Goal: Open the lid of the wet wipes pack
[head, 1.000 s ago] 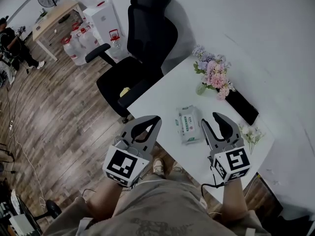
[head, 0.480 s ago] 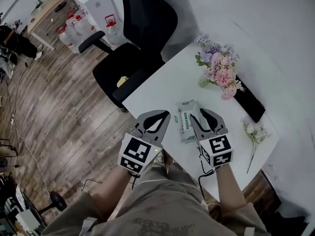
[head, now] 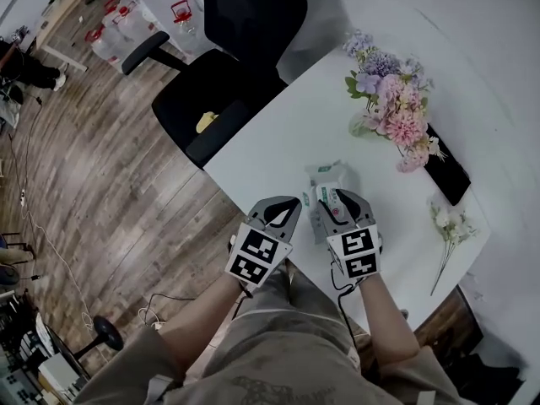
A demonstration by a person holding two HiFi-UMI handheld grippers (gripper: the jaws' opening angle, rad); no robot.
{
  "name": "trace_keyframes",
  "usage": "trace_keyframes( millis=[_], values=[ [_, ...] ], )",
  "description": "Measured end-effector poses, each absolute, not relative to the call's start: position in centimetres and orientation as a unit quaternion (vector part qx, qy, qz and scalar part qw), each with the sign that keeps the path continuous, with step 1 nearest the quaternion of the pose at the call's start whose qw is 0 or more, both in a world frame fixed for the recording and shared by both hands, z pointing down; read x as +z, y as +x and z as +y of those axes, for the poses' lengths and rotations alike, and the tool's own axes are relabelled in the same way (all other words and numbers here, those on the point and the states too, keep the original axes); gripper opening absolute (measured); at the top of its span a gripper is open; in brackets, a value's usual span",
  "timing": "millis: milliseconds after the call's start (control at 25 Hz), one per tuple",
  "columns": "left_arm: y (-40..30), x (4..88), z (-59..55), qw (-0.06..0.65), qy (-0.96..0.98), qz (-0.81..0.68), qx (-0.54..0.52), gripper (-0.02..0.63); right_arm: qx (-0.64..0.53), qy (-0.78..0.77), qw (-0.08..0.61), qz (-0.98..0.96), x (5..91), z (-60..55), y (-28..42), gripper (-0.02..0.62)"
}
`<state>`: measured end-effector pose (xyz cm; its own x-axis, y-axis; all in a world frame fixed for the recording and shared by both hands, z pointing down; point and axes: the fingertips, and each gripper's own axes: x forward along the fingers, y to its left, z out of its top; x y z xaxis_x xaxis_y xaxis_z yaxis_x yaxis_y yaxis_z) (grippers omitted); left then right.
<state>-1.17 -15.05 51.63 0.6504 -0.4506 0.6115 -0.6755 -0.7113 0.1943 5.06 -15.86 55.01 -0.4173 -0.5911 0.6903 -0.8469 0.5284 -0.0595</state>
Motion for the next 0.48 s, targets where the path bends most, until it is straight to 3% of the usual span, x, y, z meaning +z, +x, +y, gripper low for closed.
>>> trace_keyframes(
  millis=[320,480],
  values=[
    [-1.1,57.9,-15.2,0.264,0.861,-0.317,0.298,0.017,0.215,0.447,0.371,-0.785,60.1,-15.1,5.2,0.233],
    [-0.1,59.7,-15.0,0.278,0.861,-0.296,0.306,0.017,0.218,0.460,0.365,-0.779,60.8,-15.1,5.5,0.246]
  ],
)
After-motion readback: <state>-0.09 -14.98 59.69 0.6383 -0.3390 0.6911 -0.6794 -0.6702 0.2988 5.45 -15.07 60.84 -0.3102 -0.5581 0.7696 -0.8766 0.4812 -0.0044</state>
